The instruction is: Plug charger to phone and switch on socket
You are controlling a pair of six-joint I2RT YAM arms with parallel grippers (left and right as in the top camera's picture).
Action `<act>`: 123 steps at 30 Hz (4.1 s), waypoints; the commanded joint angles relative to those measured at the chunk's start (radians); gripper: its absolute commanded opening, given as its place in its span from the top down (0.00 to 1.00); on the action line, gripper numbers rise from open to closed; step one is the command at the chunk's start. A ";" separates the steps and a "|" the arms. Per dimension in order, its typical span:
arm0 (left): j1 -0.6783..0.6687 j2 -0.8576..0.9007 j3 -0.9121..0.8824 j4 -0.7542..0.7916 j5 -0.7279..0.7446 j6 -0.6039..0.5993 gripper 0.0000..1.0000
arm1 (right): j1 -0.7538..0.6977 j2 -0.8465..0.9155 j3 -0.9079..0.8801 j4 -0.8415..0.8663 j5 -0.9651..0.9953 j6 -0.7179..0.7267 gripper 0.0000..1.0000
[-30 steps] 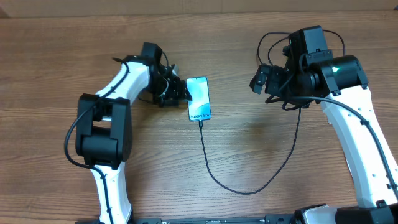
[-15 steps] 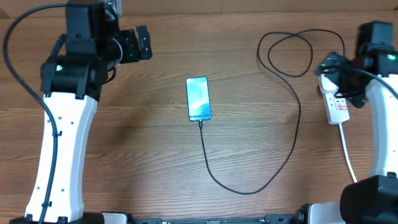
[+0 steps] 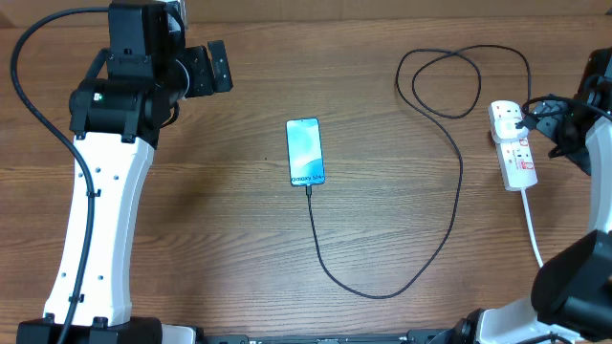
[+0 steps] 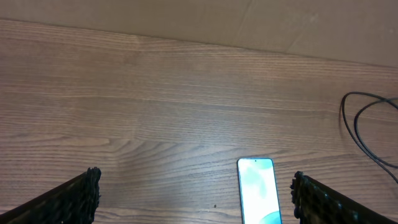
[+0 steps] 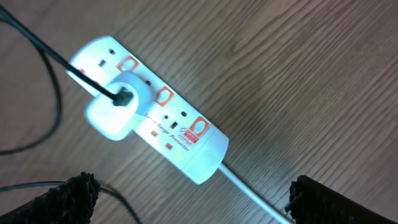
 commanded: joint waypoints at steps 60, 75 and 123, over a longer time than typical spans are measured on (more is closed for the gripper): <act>-0.006 0.008 -0.001 0.001 -0.014 0.019 0.00 | -0.154 0.361 -0.013 0.211 -0.290 -0.084 0.00; -0.007 0.008 -0.001 0.001 -0.014 0.019 0.00 | -0.203 0.361 0.035 0.219 -0.293 -0.073 0.00; -0.007 0.008 -0.001 0.001 -0.014 0.019 0.01 | -0.195 0.376 -0.032 0.268 -0.267 -0.077 0.00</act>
